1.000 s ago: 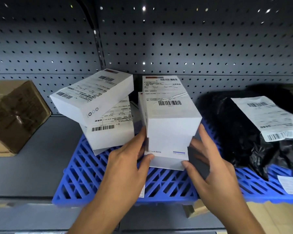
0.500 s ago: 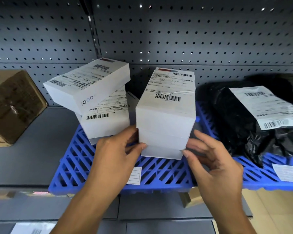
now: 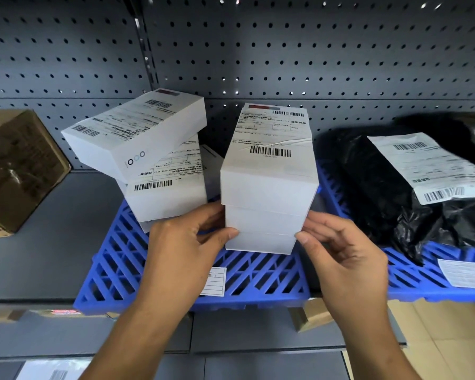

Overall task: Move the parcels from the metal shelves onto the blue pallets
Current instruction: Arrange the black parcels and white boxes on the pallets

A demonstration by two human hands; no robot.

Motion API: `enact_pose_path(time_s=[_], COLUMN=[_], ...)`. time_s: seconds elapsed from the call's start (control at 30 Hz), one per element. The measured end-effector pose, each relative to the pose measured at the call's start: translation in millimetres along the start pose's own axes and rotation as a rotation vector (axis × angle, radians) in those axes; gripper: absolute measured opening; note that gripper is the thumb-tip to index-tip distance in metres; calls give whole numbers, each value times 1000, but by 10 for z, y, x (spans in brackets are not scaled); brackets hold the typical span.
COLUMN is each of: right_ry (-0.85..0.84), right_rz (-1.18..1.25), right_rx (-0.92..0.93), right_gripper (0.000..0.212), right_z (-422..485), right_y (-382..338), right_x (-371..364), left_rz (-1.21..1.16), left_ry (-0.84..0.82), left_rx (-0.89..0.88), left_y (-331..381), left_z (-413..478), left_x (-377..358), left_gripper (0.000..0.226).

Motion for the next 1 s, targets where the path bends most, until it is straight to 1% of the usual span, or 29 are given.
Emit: enact_pose_path(time_s=[0.07,0.2,0.33,0.53,0.67,1.0], right_ry=[8,10,-27,-39,-54,-46], right_rz=[-4,-26,-75,-59,-41,-74], right_rx=[-4,-6,13,2,-22,-19], right_gripper=[29,29,28,25,25,23], right_z=[-3,-7,1,-16,11,49], right_y=[10,16,-18,-11,-1,-8], right_x=[4,13,-1,-9,-11,31], left_rz=[-6,-24,7,-2,-30,-30], left_ry=[9,13,29,41,40,75], left_rx=[14,27,4,4,19,-15], left_y=[-13,-21,-13,-42,-65,-6], left_z=[11,27,9,-20,-30,-65], left_x=[12,15,21,12,2,-14], left_gripper=[37,44,44,42,45,50])
Point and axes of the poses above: each hand's wrist, its own z-axis towards the middle knuckle, its own x-axis out of the back of the hand, y = z × x, the point moved 10 cm from there along z, towards the middle knuckle, and after that the axes turned 9 degrees about z, right-handed, at the moved point
